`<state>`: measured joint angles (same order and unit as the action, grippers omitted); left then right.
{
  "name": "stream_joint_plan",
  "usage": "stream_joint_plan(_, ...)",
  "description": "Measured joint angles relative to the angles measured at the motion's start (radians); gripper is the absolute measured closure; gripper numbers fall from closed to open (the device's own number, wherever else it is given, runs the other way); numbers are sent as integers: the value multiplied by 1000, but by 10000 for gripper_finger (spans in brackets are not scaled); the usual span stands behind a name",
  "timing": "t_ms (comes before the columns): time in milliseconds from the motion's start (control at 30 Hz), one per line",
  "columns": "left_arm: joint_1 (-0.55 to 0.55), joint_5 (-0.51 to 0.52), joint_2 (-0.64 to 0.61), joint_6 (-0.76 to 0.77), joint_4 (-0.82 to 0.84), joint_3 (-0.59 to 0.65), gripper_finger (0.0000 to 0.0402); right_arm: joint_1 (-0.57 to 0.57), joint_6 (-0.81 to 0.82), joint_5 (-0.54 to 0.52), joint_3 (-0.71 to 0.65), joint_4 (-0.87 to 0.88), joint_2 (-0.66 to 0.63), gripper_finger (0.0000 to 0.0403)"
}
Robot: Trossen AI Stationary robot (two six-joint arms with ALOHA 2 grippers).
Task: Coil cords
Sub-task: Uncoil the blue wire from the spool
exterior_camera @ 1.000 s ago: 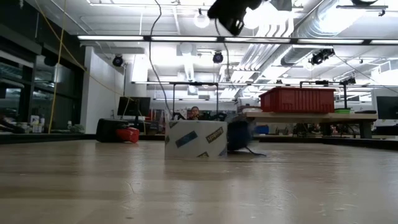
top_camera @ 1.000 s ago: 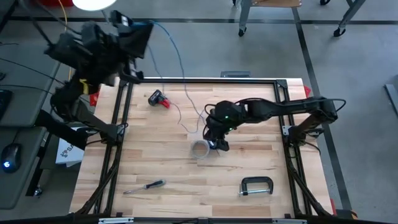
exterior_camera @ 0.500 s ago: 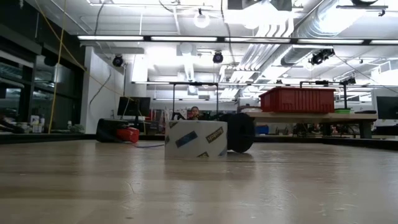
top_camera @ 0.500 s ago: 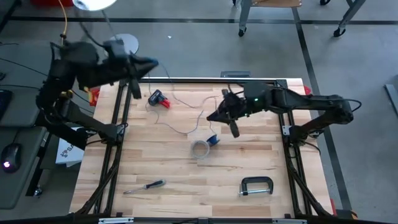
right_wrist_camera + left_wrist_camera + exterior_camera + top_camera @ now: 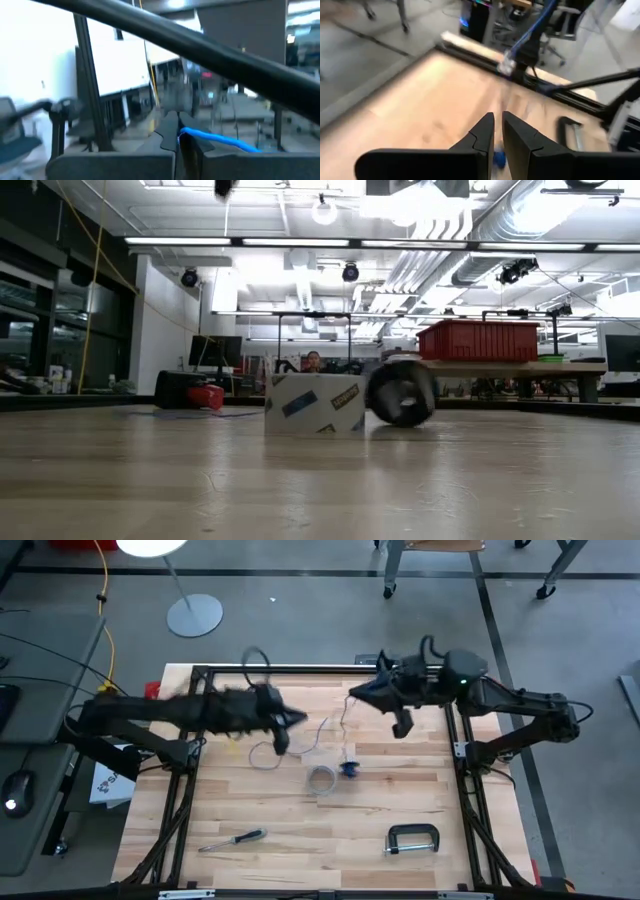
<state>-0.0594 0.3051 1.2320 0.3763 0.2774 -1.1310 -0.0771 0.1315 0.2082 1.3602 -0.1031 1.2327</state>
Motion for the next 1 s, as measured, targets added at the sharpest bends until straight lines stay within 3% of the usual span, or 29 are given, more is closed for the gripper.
stream_joint_plan(167, -33, -40, 1, 240, -124, 271, 371, -15, 3, -2, 0, -90, -30, 403)
stream_joint_plan(267, -59, -80, 1, 384, -138, 376, 371, -24, 7, -5, 0, -142, -38, 403)
stream_joint_plan(367, -77, -149, 3, 486, -275, 436, 371, -36, 30, -11, 0, -213, -38, 403)
stream_joint_plan(467, -80, -161, 2, 483, -515, 444, 371, -47, 50, -14, 0, -293, -38, 403)
stream_joint_plan(600, -44, -90, 1, 335, -906, 439, 371, -54, 55, -17, 0, -411, -36, 403)
stream_joint_plan(667, -15, -66, 0, 274, -1026, 411, 370, -54, 55, -40, 0, -472, -36, 403)
stream_joint_plan(800, 42, -121, 6, 136, -964, 285, 351, -54, 53, -76, 1, -522, -37, 403)
stream_joint_plan(1000, 70, -275, 84, -94, -580, 31, 274, -54, 72, -110, 1, -529, -19, 403)
